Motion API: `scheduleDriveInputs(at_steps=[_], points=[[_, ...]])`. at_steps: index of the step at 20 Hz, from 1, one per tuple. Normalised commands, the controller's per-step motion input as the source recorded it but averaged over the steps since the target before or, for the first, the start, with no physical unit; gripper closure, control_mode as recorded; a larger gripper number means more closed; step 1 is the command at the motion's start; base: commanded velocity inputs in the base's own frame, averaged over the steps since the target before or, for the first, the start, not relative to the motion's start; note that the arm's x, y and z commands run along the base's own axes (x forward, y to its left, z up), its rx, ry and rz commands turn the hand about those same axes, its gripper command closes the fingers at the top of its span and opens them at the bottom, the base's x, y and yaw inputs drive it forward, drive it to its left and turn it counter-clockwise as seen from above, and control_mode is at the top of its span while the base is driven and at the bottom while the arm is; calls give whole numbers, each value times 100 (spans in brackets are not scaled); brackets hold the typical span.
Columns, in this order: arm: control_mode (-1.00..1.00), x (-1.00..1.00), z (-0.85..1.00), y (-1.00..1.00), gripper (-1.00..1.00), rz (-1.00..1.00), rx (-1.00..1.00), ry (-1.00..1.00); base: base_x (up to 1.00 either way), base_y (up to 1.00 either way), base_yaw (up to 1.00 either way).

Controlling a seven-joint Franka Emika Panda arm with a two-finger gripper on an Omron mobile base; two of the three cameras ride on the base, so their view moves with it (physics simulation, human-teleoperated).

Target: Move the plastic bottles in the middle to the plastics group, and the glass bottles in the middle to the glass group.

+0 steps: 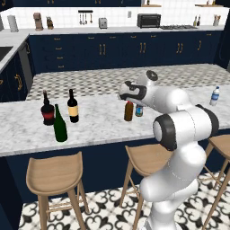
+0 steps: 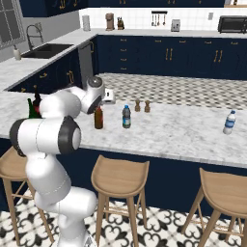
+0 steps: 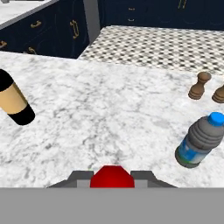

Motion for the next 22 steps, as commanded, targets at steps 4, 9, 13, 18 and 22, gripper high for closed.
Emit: scheduleDriveInputs(at_steps=[4,9,13,18,22], points=[[-100,0,10,45,100,3,0,-1,0,0,0],[-100,-1,0,50,100,4,0,-1,0,0,0],[-100,-1,2,50,100,5,0,0,0,0,0],[-100,-12,8,49,100,7,0,0,0,0,0],[-100,-23,4,62,100,9,0,0,0,0,0]])
